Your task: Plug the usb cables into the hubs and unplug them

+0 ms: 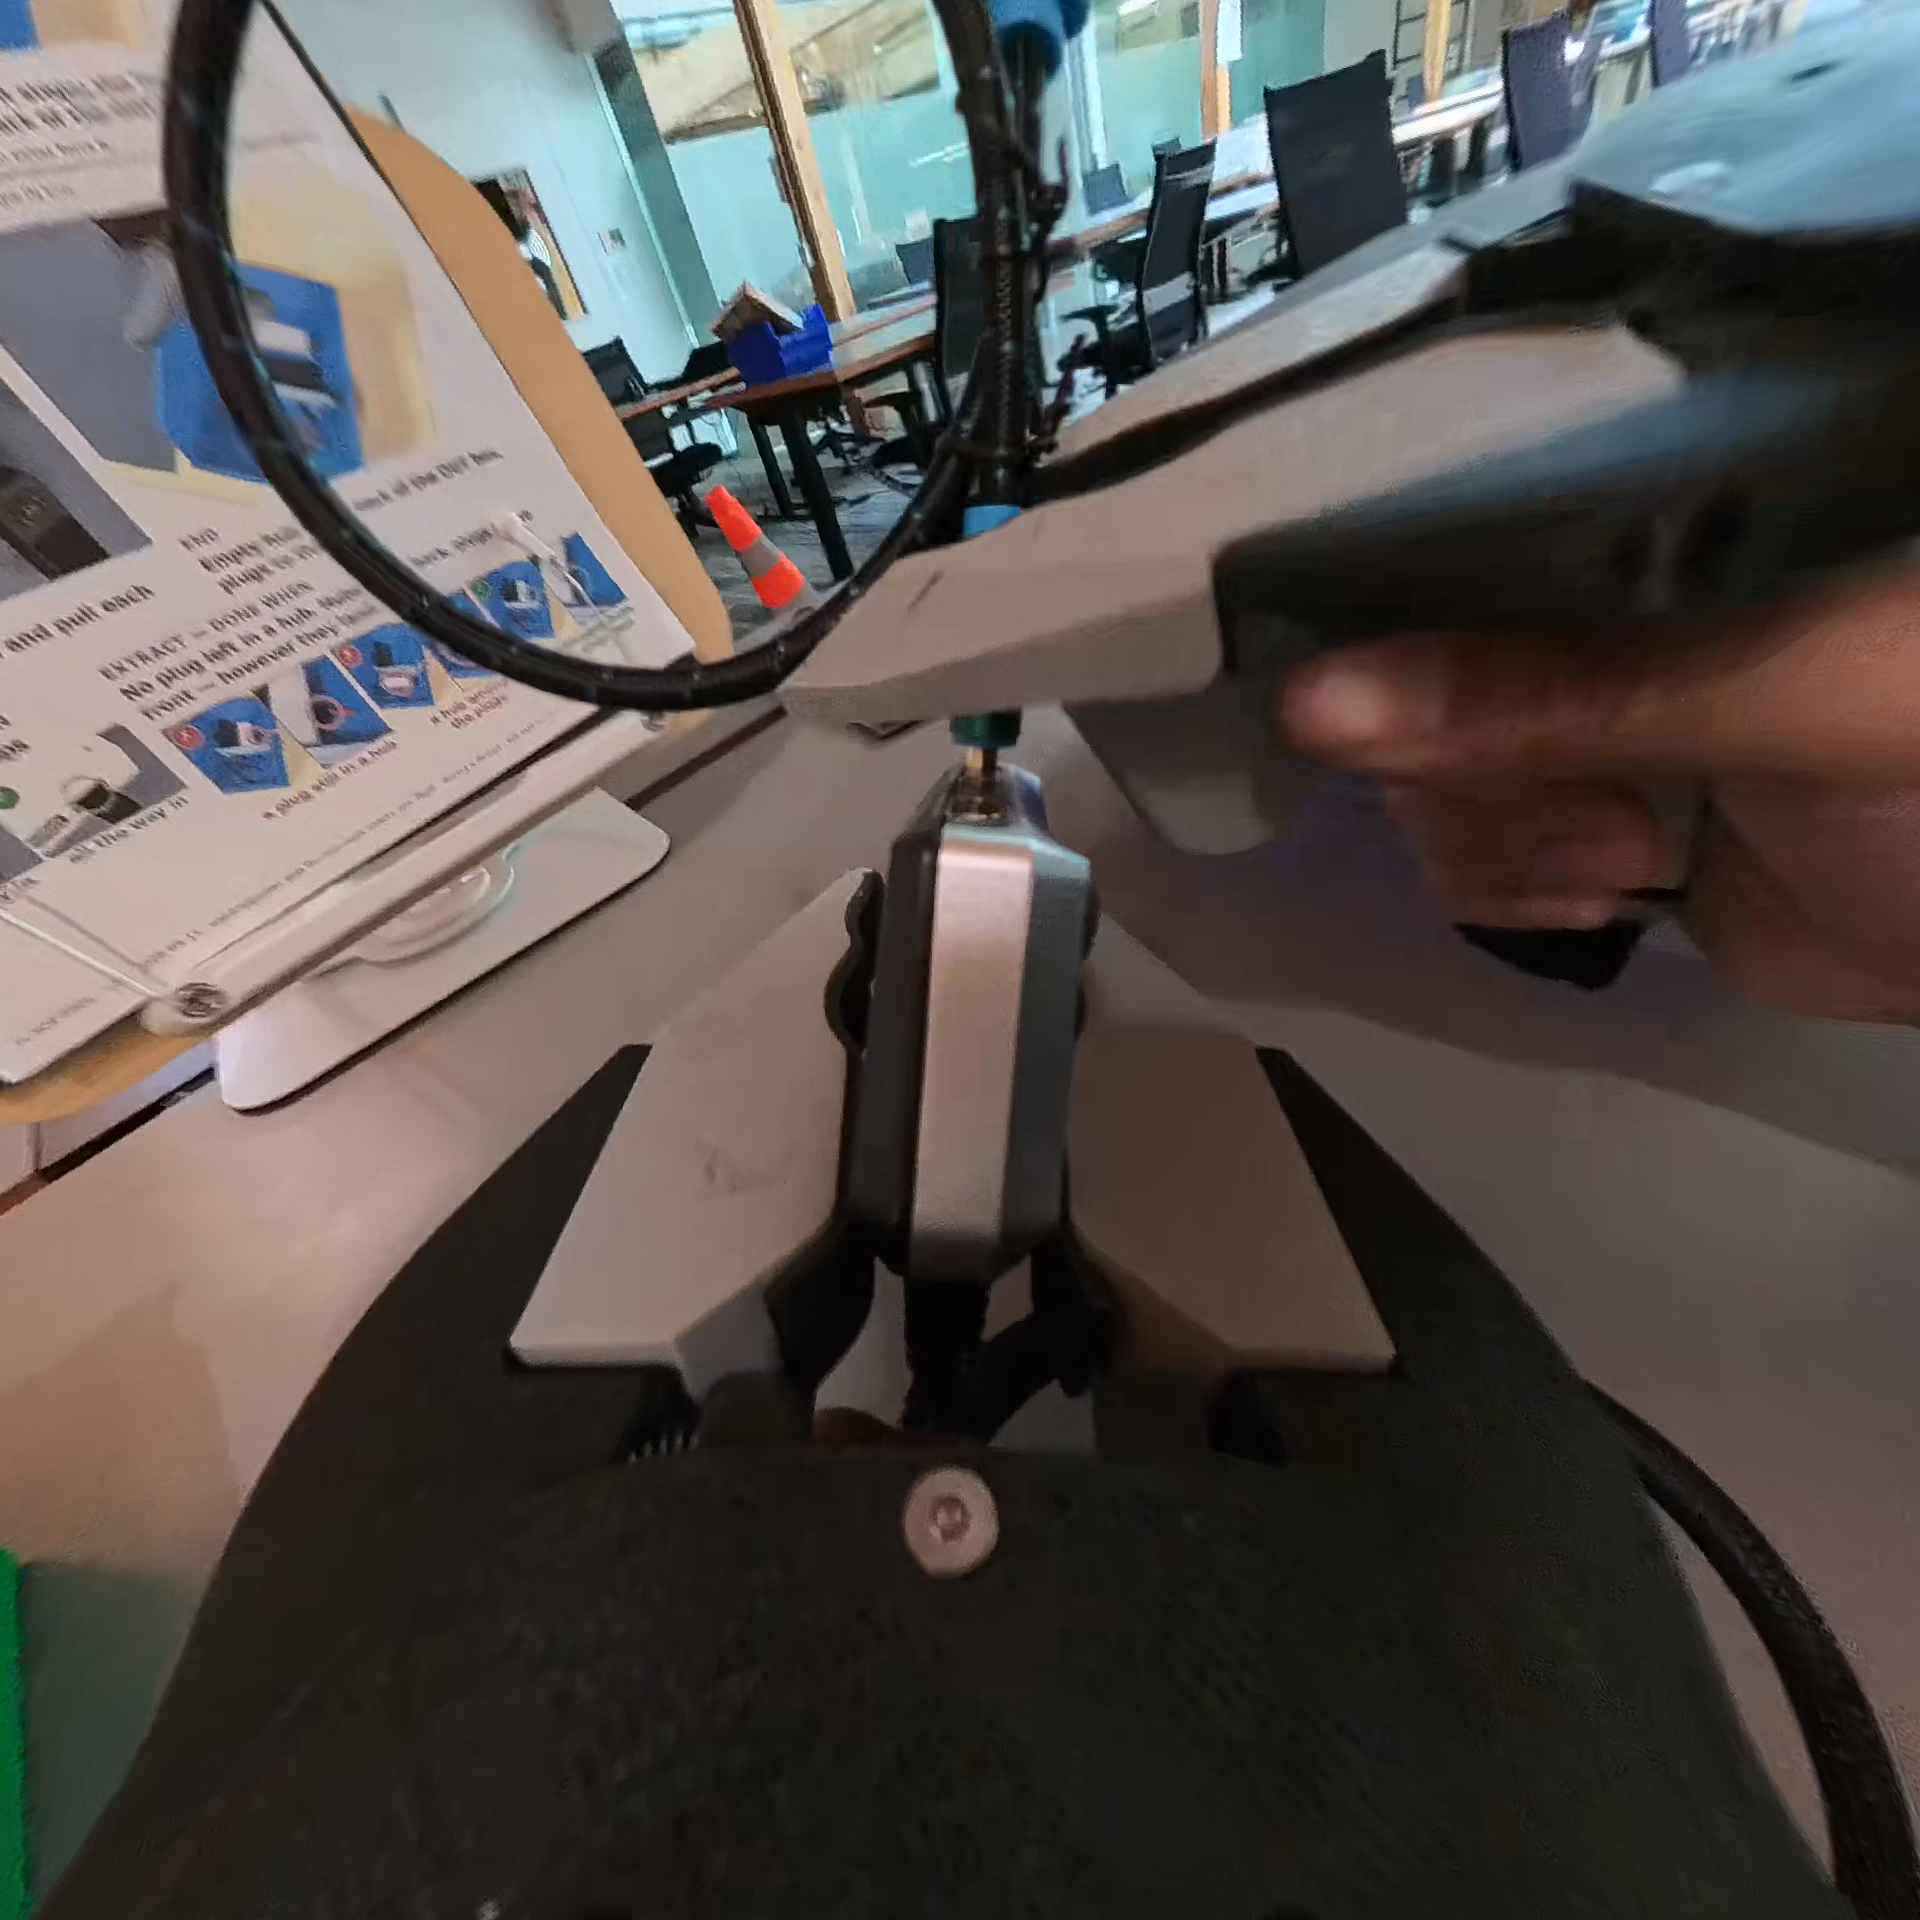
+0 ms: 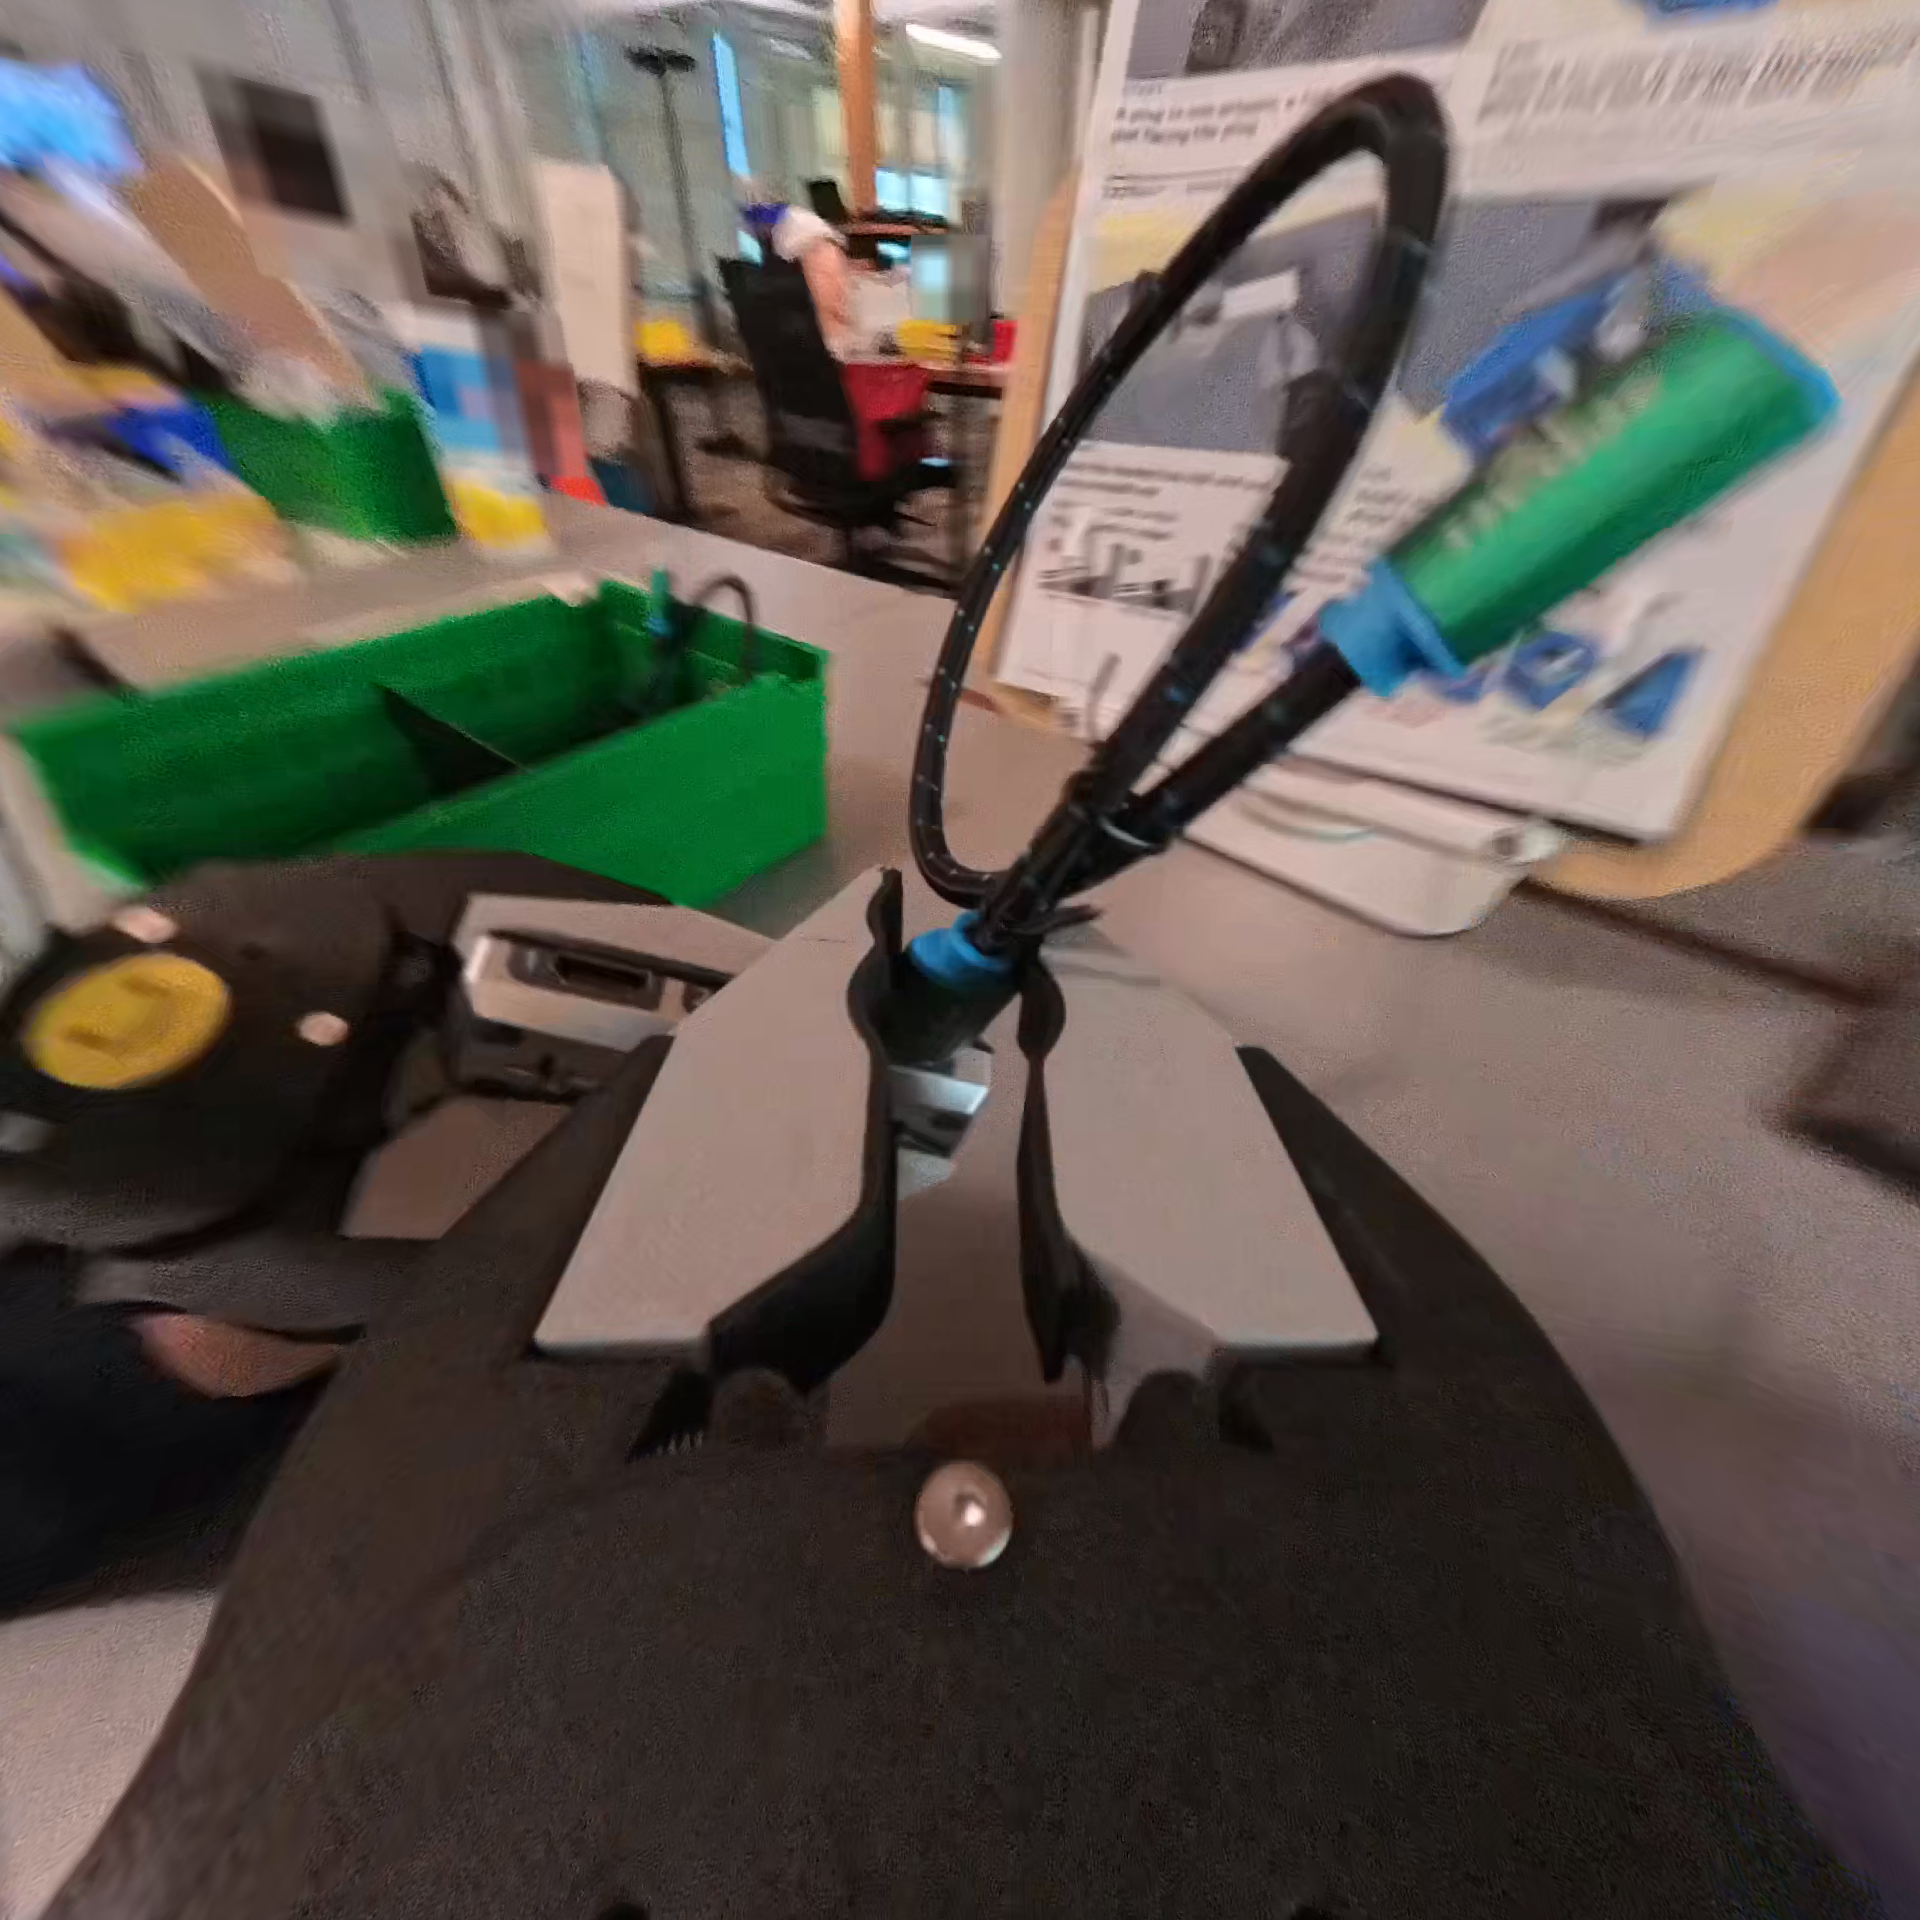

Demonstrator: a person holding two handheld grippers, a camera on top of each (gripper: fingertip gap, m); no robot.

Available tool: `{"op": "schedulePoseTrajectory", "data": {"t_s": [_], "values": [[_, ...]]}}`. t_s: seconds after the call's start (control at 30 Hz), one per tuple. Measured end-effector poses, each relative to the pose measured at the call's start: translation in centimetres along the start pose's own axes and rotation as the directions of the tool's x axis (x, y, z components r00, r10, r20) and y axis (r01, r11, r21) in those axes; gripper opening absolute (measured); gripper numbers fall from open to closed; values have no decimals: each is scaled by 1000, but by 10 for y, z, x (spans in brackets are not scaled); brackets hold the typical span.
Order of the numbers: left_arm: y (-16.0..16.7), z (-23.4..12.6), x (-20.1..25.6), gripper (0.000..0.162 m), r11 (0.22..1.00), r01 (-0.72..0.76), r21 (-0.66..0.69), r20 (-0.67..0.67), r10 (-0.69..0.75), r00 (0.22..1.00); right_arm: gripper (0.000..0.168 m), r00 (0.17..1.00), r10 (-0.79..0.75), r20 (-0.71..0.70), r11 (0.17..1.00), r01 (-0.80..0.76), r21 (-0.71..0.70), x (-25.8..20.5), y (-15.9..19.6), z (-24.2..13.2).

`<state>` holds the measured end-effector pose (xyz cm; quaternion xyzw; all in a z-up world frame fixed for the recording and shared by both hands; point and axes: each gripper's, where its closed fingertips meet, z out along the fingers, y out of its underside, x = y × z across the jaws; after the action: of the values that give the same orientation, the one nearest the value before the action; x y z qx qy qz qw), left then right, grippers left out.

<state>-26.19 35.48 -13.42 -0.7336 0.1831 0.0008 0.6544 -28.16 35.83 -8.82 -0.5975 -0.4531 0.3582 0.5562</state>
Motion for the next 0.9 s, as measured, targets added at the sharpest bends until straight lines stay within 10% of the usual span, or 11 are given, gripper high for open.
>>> {"op": "schedulePoseTrajectory", "data": {"t_s": [0.1, 0.2, 0.27, 0.33, 0.4, 0.47, 0.57, 0.9], "values": [[-7, -4, -3, 28, 999, -43, 10, 43, 42, 998, 15, 723, 565, 397, 796, -605, -30, -10, -11, -1], [-2, -1, -2, 27, 998, -55, -15, 43, 56, 998, 15, 363, 758, 542, 511, -847, -147, -8, -5, -2], [3, 0, 1, 27, 998, -48, -34, 21, 49, 999, 15, 522, 714, 467, 621, -780, -76, -5, 5, 2], [8, 5, 5, 27, 998, -20, -52, -2, 20, 1000, 16, 970, 228, 89, 972, -231, 30, 6, 16, 4], [-2, 2, 3, 27, 999, -49, 0, 26, 49, 998, 16, 957, -195, -216, 977, 209, 43, 10, -8, -7], [-9, -4, -3, 27, 999, -47, 24, 49, 46, 998, 16, 989, 148, 28, 983, -151, 108, -1, -14, -3], [-5, -2, -2, 28, 999, -35, 11, 40, 35, 999, 15, 782, 511, 356, 822, -566, 66, -3, -13, -4], [-3, 1, 2, 27, 999, -43, 9, 35, 43, 998, 29, 796, 528, 296, 827, -562, 35, -8, 13, 0]]}}
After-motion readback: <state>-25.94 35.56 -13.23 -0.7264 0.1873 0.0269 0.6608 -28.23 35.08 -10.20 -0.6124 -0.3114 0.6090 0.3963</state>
